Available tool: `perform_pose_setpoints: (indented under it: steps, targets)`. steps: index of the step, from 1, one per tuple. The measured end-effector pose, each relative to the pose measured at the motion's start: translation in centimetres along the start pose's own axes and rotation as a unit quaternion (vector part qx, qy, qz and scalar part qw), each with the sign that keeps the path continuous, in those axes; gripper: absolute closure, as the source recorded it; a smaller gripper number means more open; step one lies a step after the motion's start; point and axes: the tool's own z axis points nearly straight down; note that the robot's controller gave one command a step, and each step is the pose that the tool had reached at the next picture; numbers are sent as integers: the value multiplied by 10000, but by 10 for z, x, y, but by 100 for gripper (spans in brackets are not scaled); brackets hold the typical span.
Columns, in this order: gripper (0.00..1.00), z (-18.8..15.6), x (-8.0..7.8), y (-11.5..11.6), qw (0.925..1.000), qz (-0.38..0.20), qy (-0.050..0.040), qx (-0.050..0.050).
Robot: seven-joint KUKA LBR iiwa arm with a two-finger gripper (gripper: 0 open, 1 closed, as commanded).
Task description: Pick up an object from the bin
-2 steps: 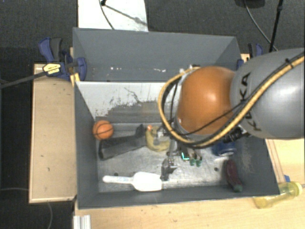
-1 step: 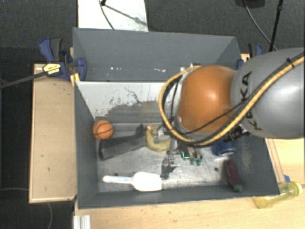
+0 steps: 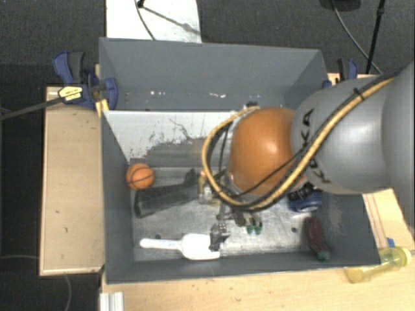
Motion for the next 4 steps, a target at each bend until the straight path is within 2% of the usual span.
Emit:
perform_pose_setpoints:
  steps: [1, 2, 3, 4]
  targets:
    - [100, 63, -1, 14, 9912, -1325, 22, -4]
    - [100, 63, -1, 14, 9913, -1317, 23, -5]
    - [100, -81, -16, 27, 9892, -1468, 28, -2]
    - [100, -80, -15, 26, 9893, -1459, 36, -1]
